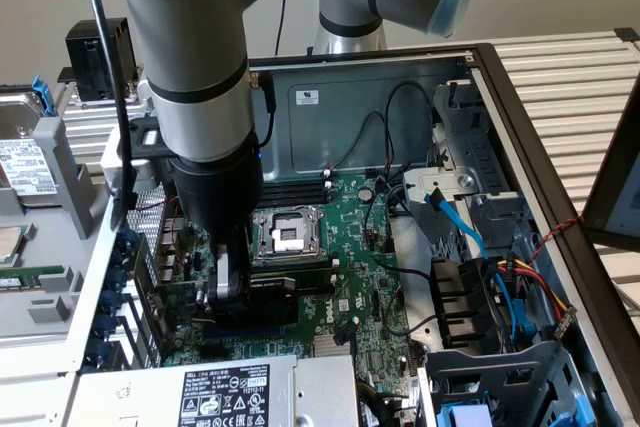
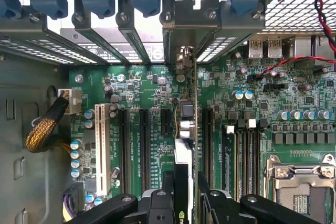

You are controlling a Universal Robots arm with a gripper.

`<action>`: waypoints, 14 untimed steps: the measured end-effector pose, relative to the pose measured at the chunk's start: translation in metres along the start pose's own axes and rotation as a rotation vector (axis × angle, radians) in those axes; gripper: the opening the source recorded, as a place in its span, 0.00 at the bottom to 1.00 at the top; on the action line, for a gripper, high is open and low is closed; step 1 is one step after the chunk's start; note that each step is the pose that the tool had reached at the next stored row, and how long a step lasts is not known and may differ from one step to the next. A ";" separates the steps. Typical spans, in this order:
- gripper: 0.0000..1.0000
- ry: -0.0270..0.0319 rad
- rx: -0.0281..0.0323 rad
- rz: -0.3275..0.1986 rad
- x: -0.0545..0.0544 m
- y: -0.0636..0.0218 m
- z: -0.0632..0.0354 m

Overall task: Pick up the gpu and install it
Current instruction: 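Insert the gpu into the slot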

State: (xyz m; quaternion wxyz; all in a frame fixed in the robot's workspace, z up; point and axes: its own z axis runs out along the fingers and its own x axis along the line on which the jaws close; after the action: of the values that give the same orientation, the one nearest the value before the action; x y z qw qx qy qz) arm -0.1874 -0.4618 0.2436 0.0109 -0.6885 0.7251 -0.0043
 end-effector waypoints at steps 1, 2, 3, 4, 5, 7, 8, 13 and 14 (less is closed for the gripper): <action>0.27 0.0000 0.0000 0.000 0.000 0.0000 0.0001; 0.27 0.0001 -0.0001 0.000 0.000 0.0000 0.0001; 0.27 0.0000 0.0000 0.000 0.000 0.0000 0.0002; 0.27 0.0000 0.0000 0.000 0.000 0.0000 0.0003; 0.27 0.0000 0.0000 0.000 0.000 0.0000 0.0005; 0.27 0.0000 0.0000 0.000 0.000 0.0000 0.0006; 0.27 0.0000 0.0000 0.000 0.000 0.0000 0.0007; 0.27 0.0001 0.0000 0.000 0.000 0.0001 0.0011; 0.27 0.0001 -0.0001 0.000 0.000 0.0001 0.0012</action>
State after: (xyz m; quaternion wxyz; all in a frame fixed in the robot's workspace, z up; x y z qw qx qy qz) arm -0.1875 -0.4618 0.2425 0.0108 -0.6885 0.7251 -0.0043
